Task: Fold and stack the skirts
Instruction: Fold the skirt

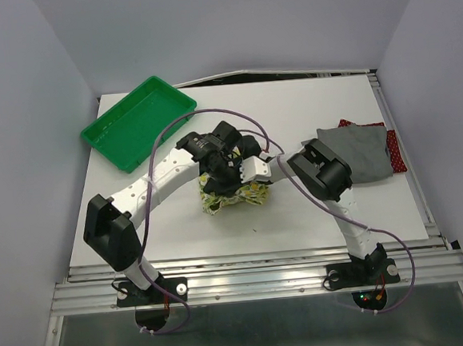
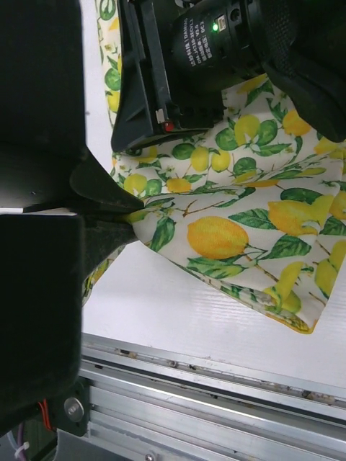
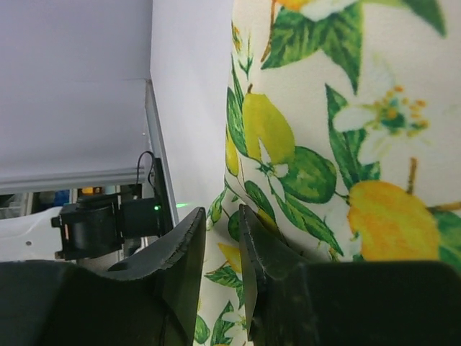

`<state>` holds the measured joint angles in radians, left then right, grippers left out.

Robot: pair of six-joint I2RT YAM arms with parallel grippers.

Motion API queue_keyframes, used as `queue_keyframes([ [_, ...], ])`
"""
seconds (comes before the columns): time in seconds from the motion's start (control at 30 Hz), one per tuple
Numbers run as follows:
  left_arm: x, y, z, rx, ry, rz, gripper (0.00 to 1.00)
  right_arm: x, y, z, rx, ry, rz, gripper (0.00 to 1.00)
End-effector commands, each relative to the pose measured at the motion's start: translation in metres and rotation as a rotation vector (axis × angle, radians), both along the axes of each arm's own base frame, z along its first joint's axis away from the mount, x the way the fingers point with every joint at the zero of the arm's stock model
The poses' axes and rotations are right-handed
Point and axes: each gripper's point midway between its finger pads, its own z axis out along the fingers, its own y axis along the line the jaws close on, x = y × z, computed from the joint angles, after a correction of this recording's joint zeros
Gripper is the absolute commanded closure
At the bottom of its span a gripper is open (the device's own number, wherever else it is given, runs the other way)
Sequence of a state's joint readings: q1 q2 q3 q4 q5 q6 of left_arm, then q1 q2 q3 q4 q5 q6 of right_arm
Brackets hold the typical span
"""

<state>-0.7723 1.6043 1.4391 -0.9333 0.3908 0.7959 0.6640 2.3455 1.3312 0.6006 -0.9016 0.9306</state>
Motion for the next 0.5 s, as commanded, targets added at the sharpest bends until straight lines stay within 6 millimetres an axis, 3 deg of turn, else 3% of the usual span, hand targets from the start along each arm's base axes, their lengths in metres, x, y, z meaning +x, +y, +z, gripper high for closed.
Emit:
queue_keyframes([
  [0.0, -0.014, 0.008, 0.019, -0.029, 0.004, -0.016, 1.00, -0.003, 0.003, 0.020, -0.033, -0.149, 0.084, 0.68],
  [0.1, -0.030, 0.007, 0.010, -0.053, 0.068, -0.015, 1.00, 0.025, 0.005, 0.052, -0.055, -0.278, 0.107, 0.63],
  [0.23, -0.052, 0.012, -0.008, -0.047, 0.120, -0.001, 1.00, 0.061, -0.013, 0.063, -0.128, -0.320, 0.094, 0.48],
  [0.27, -0.056, 0.014, -0.012, -0.046, 0.126, 0.001, 1.00, 0.090, -0.022, 0.075, -0.128, -0.353, 0.053, 0.43],
  [0.33, -0.059, 0.015, -0.015, -0.044, 0.138, 0.008, 1.00, 0.112, -0.039, 0.075, -0.160, -0.359, 0.028, 0.36],
  [0.37, -0.060, 0.016, -0.015, -0.044, 0.138, 0.010, 1.00, 0.138, -0.051, 0.081, -0.166, -0.396, -0.007, 0.34],
  [0.47, -0.059, 0.016, -0.014, -0.043, 0.130, 0.013, 1.00, 0.164, -0.077, 0.069, -0.254, -0.447, -0.025, 0.33],
])
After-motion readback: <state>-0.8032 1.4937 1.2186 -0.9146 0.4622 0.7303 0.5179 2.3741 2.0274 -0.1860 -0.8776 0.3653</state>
